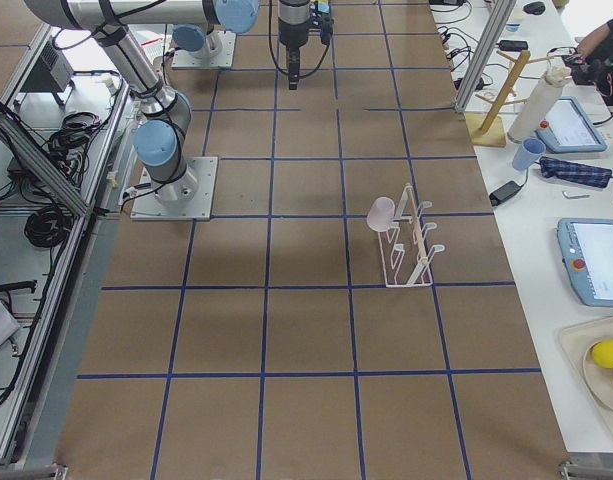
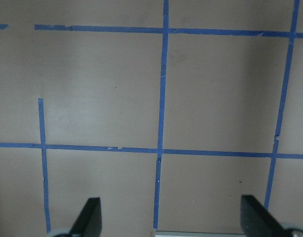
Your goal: Transfer IKEA cup to right arm and place on rack
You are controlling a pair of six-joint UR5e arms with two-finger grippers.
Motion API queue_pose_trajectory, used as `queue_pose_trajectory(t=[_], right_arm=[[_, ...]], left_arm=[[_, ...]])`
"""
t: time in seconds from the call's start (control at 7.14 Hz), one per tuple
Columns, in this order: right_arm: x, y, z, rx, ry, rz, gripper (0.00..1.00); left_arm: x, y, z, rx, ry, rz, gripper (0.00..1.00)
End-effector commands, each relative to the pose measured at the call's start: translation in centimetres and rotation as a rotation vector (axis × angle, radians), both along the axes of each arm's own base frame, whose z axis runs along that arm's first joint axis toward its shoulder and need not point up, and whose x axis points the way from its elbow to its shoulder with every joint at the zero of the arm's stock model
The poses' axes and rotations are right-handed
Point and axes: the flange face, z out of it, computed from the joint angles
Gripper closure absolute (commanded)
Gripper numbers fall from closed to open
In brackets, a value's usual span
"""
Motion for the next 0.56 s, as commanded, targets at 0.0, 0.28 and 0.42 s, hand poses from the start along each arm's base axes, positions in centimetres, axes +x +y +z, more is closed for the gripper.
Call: queue_pose_trajectory(t=[0.0,0.28,0.42], right_arm=[[-0.05,-0.02,0.52,-0.017,-0.007,-0.004,0.00],[-0.17,0.03,0.94,-0.043,0.000,-0.005,0.00],[-0.20,-0.01,0.80,-0.040,0.003,-0.005,0.00]], left_arm=[[-0.01,-0.01,0.05,-0.002,-0.002,0.001,0.00],[-0.11,0.37,0.08,-0.005,0.001,0.001,0.00],[-0.10,0.34,0.31,-0.010,0.000,-0.001,0.00]])
